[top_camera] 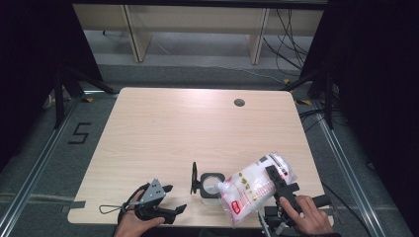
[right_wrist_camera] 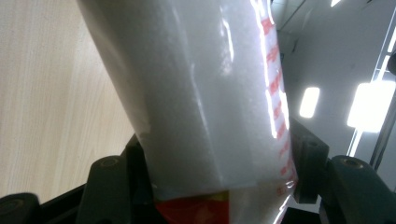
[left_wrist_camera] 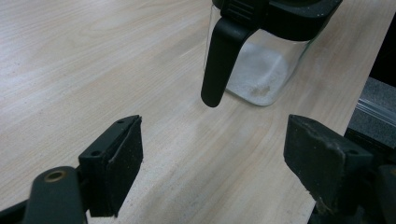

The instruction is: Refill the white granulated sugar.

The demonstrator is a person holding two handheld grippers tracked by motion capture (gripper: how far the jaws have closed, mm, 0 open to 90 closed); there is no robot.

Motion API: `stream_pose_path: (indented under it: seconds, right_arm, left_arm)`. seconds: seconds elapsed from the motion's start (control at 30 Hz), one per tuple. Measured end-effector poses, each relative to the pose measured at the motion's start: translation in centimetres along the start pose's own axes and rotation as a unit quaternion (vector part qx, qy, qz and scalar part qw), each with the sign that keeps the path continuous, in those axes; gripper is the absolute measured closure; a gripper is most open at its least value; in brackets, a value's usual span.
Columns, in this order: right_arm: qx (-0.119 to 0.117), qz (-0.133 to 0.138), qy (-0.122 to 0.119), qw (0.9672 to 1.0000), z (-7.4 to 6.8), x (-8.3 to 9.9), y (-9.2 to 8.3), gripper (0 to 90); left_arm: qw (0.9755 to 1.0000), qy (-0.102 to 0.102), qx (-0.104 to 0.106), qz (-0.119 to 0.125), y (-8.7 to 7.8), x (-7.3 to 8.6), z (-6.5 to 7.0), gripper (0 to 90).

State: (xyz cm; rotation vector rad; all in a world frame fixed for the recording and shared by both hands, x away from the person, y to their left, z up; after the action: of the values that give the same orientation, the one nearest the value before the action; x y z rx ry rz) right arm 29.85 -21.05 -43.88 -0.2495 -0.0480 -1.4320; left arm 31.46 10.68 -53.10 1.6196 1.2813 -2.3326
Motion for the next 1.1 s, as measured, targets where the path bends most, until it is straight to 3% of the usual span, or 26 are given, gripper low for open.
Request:
stream_pose_path:
  seconds: [0.03,0.07,0.1,0.13,0.2,0.27,0.3,0.4,0.5,0.57,0.83,0.9,1.0,1.1]
  right_arm:
    - [0.0,0.0,-0.001,1.0,0.05,0.03,-0.02,41.8]
    - [-0.005,-0.004,-0.018,0.9998,0.31,0.03,-0.14,41.8]
    - [-0.005,-0.005,-0.015,0.9999,0.32,0.07,-0.19,41.8]
    - [0.001,-0.001,0.004,1.0,0.11,0.17,-0.14,41.8]
    - [0.002,0.0,0.004,1.0,0.12,0.17,-0.1,41.8]
    - [0.007,0.004,-0.002,1.0,0.19,0.08,-0.08,41.8]
    - [0.002,0.004,-0.025,0.9997,0.49,-0.03,-0.11,41.8]
    - [-0.007,-0.001,-0.011,0.9999,0.15,0.01,-0.09,41.8]
    - [-0.001,0.002,-0.027,0.9996,0.48,-0.07,-0.16,41.8]
    - [-0.005,-0.007,-0.012,0.9999,0.33,0.05,-0.23,41.8]
    - [0.001,-0.002,-0.022,0.9998,0.63,0.13,-0.31,41.8]
    - [0.005,0.005,-0.014,0.9999,0.56,0.15,-0.17,41.8]
    - [-0.004,-0.006,-0.021,0.9997,0.57,0.19,-0.33,41.8]
    - [0.004,0.004,-0.019,0.9998,0.61,0.12,-0.22,41.8]
  left_arm:
    - [1.0,0.0,0.0,0.0,-0.02,-0.02,0.01,19.3]
    - [1.0,0.0,0.002,0.001,0.0,-0.03,0.02,19.3]
    - [1.0,0.004,-0.002,-0.003,-0.03,0.01,-0.05,19.3]
    - [1.0,0.001,0.002,-0.002,-0.01,0.0,0.0,19.3]
    - [1.0,0.0,0.0,0.0,0.0,0.0,-0.01,19.3]
    - [1.0,0.001,0.0,0.0,-0.01,-0.01,0.0,19.3]
    - [1.0,0.001,-0.001,0.0,-0.01,0.0,-0.01,19.3]
    - [1.0,0.001,-0.001,0.0,-0.01,-0.01,0.0,19.3]
    - [1.0,0.002,0.001,-0.003,-0.02,0.01,-0.02,19.3]
    - [1.0,0.0,0.0,0.0,0.0,0.0,-0.01,19.3]
    - [1.0,0.004,-0.002,-0.006,-0.06,0.02,-0.04,19.3]
    - [1.0,0.004,-0.001,-0.005,-0.03,0.03,-0.03,19.3]
    - [1.0,0.005,-0.002,-0.005,-0.04,0.03,-0.05,19.3]
    - [1.0,0.007,-0.002,-0.006,-0.02,0.05,-0.06,19.3]
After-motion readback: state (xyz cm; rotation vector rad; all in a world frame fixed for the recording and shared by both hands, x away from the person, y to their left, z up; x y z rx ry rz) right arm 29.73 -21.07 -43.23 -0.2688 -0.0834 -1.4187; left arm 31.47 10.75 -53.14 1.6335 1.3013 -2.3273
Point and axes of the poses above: each handheld gripper's, and its own axes: y roughly forward along the jaws, x roughly out of its underside, z roughly to its right, the point moved 5 cm from there along y, roughly forward along the jaws, and after that the axes turned 5 degrees about -z, right-handed, at the moved point
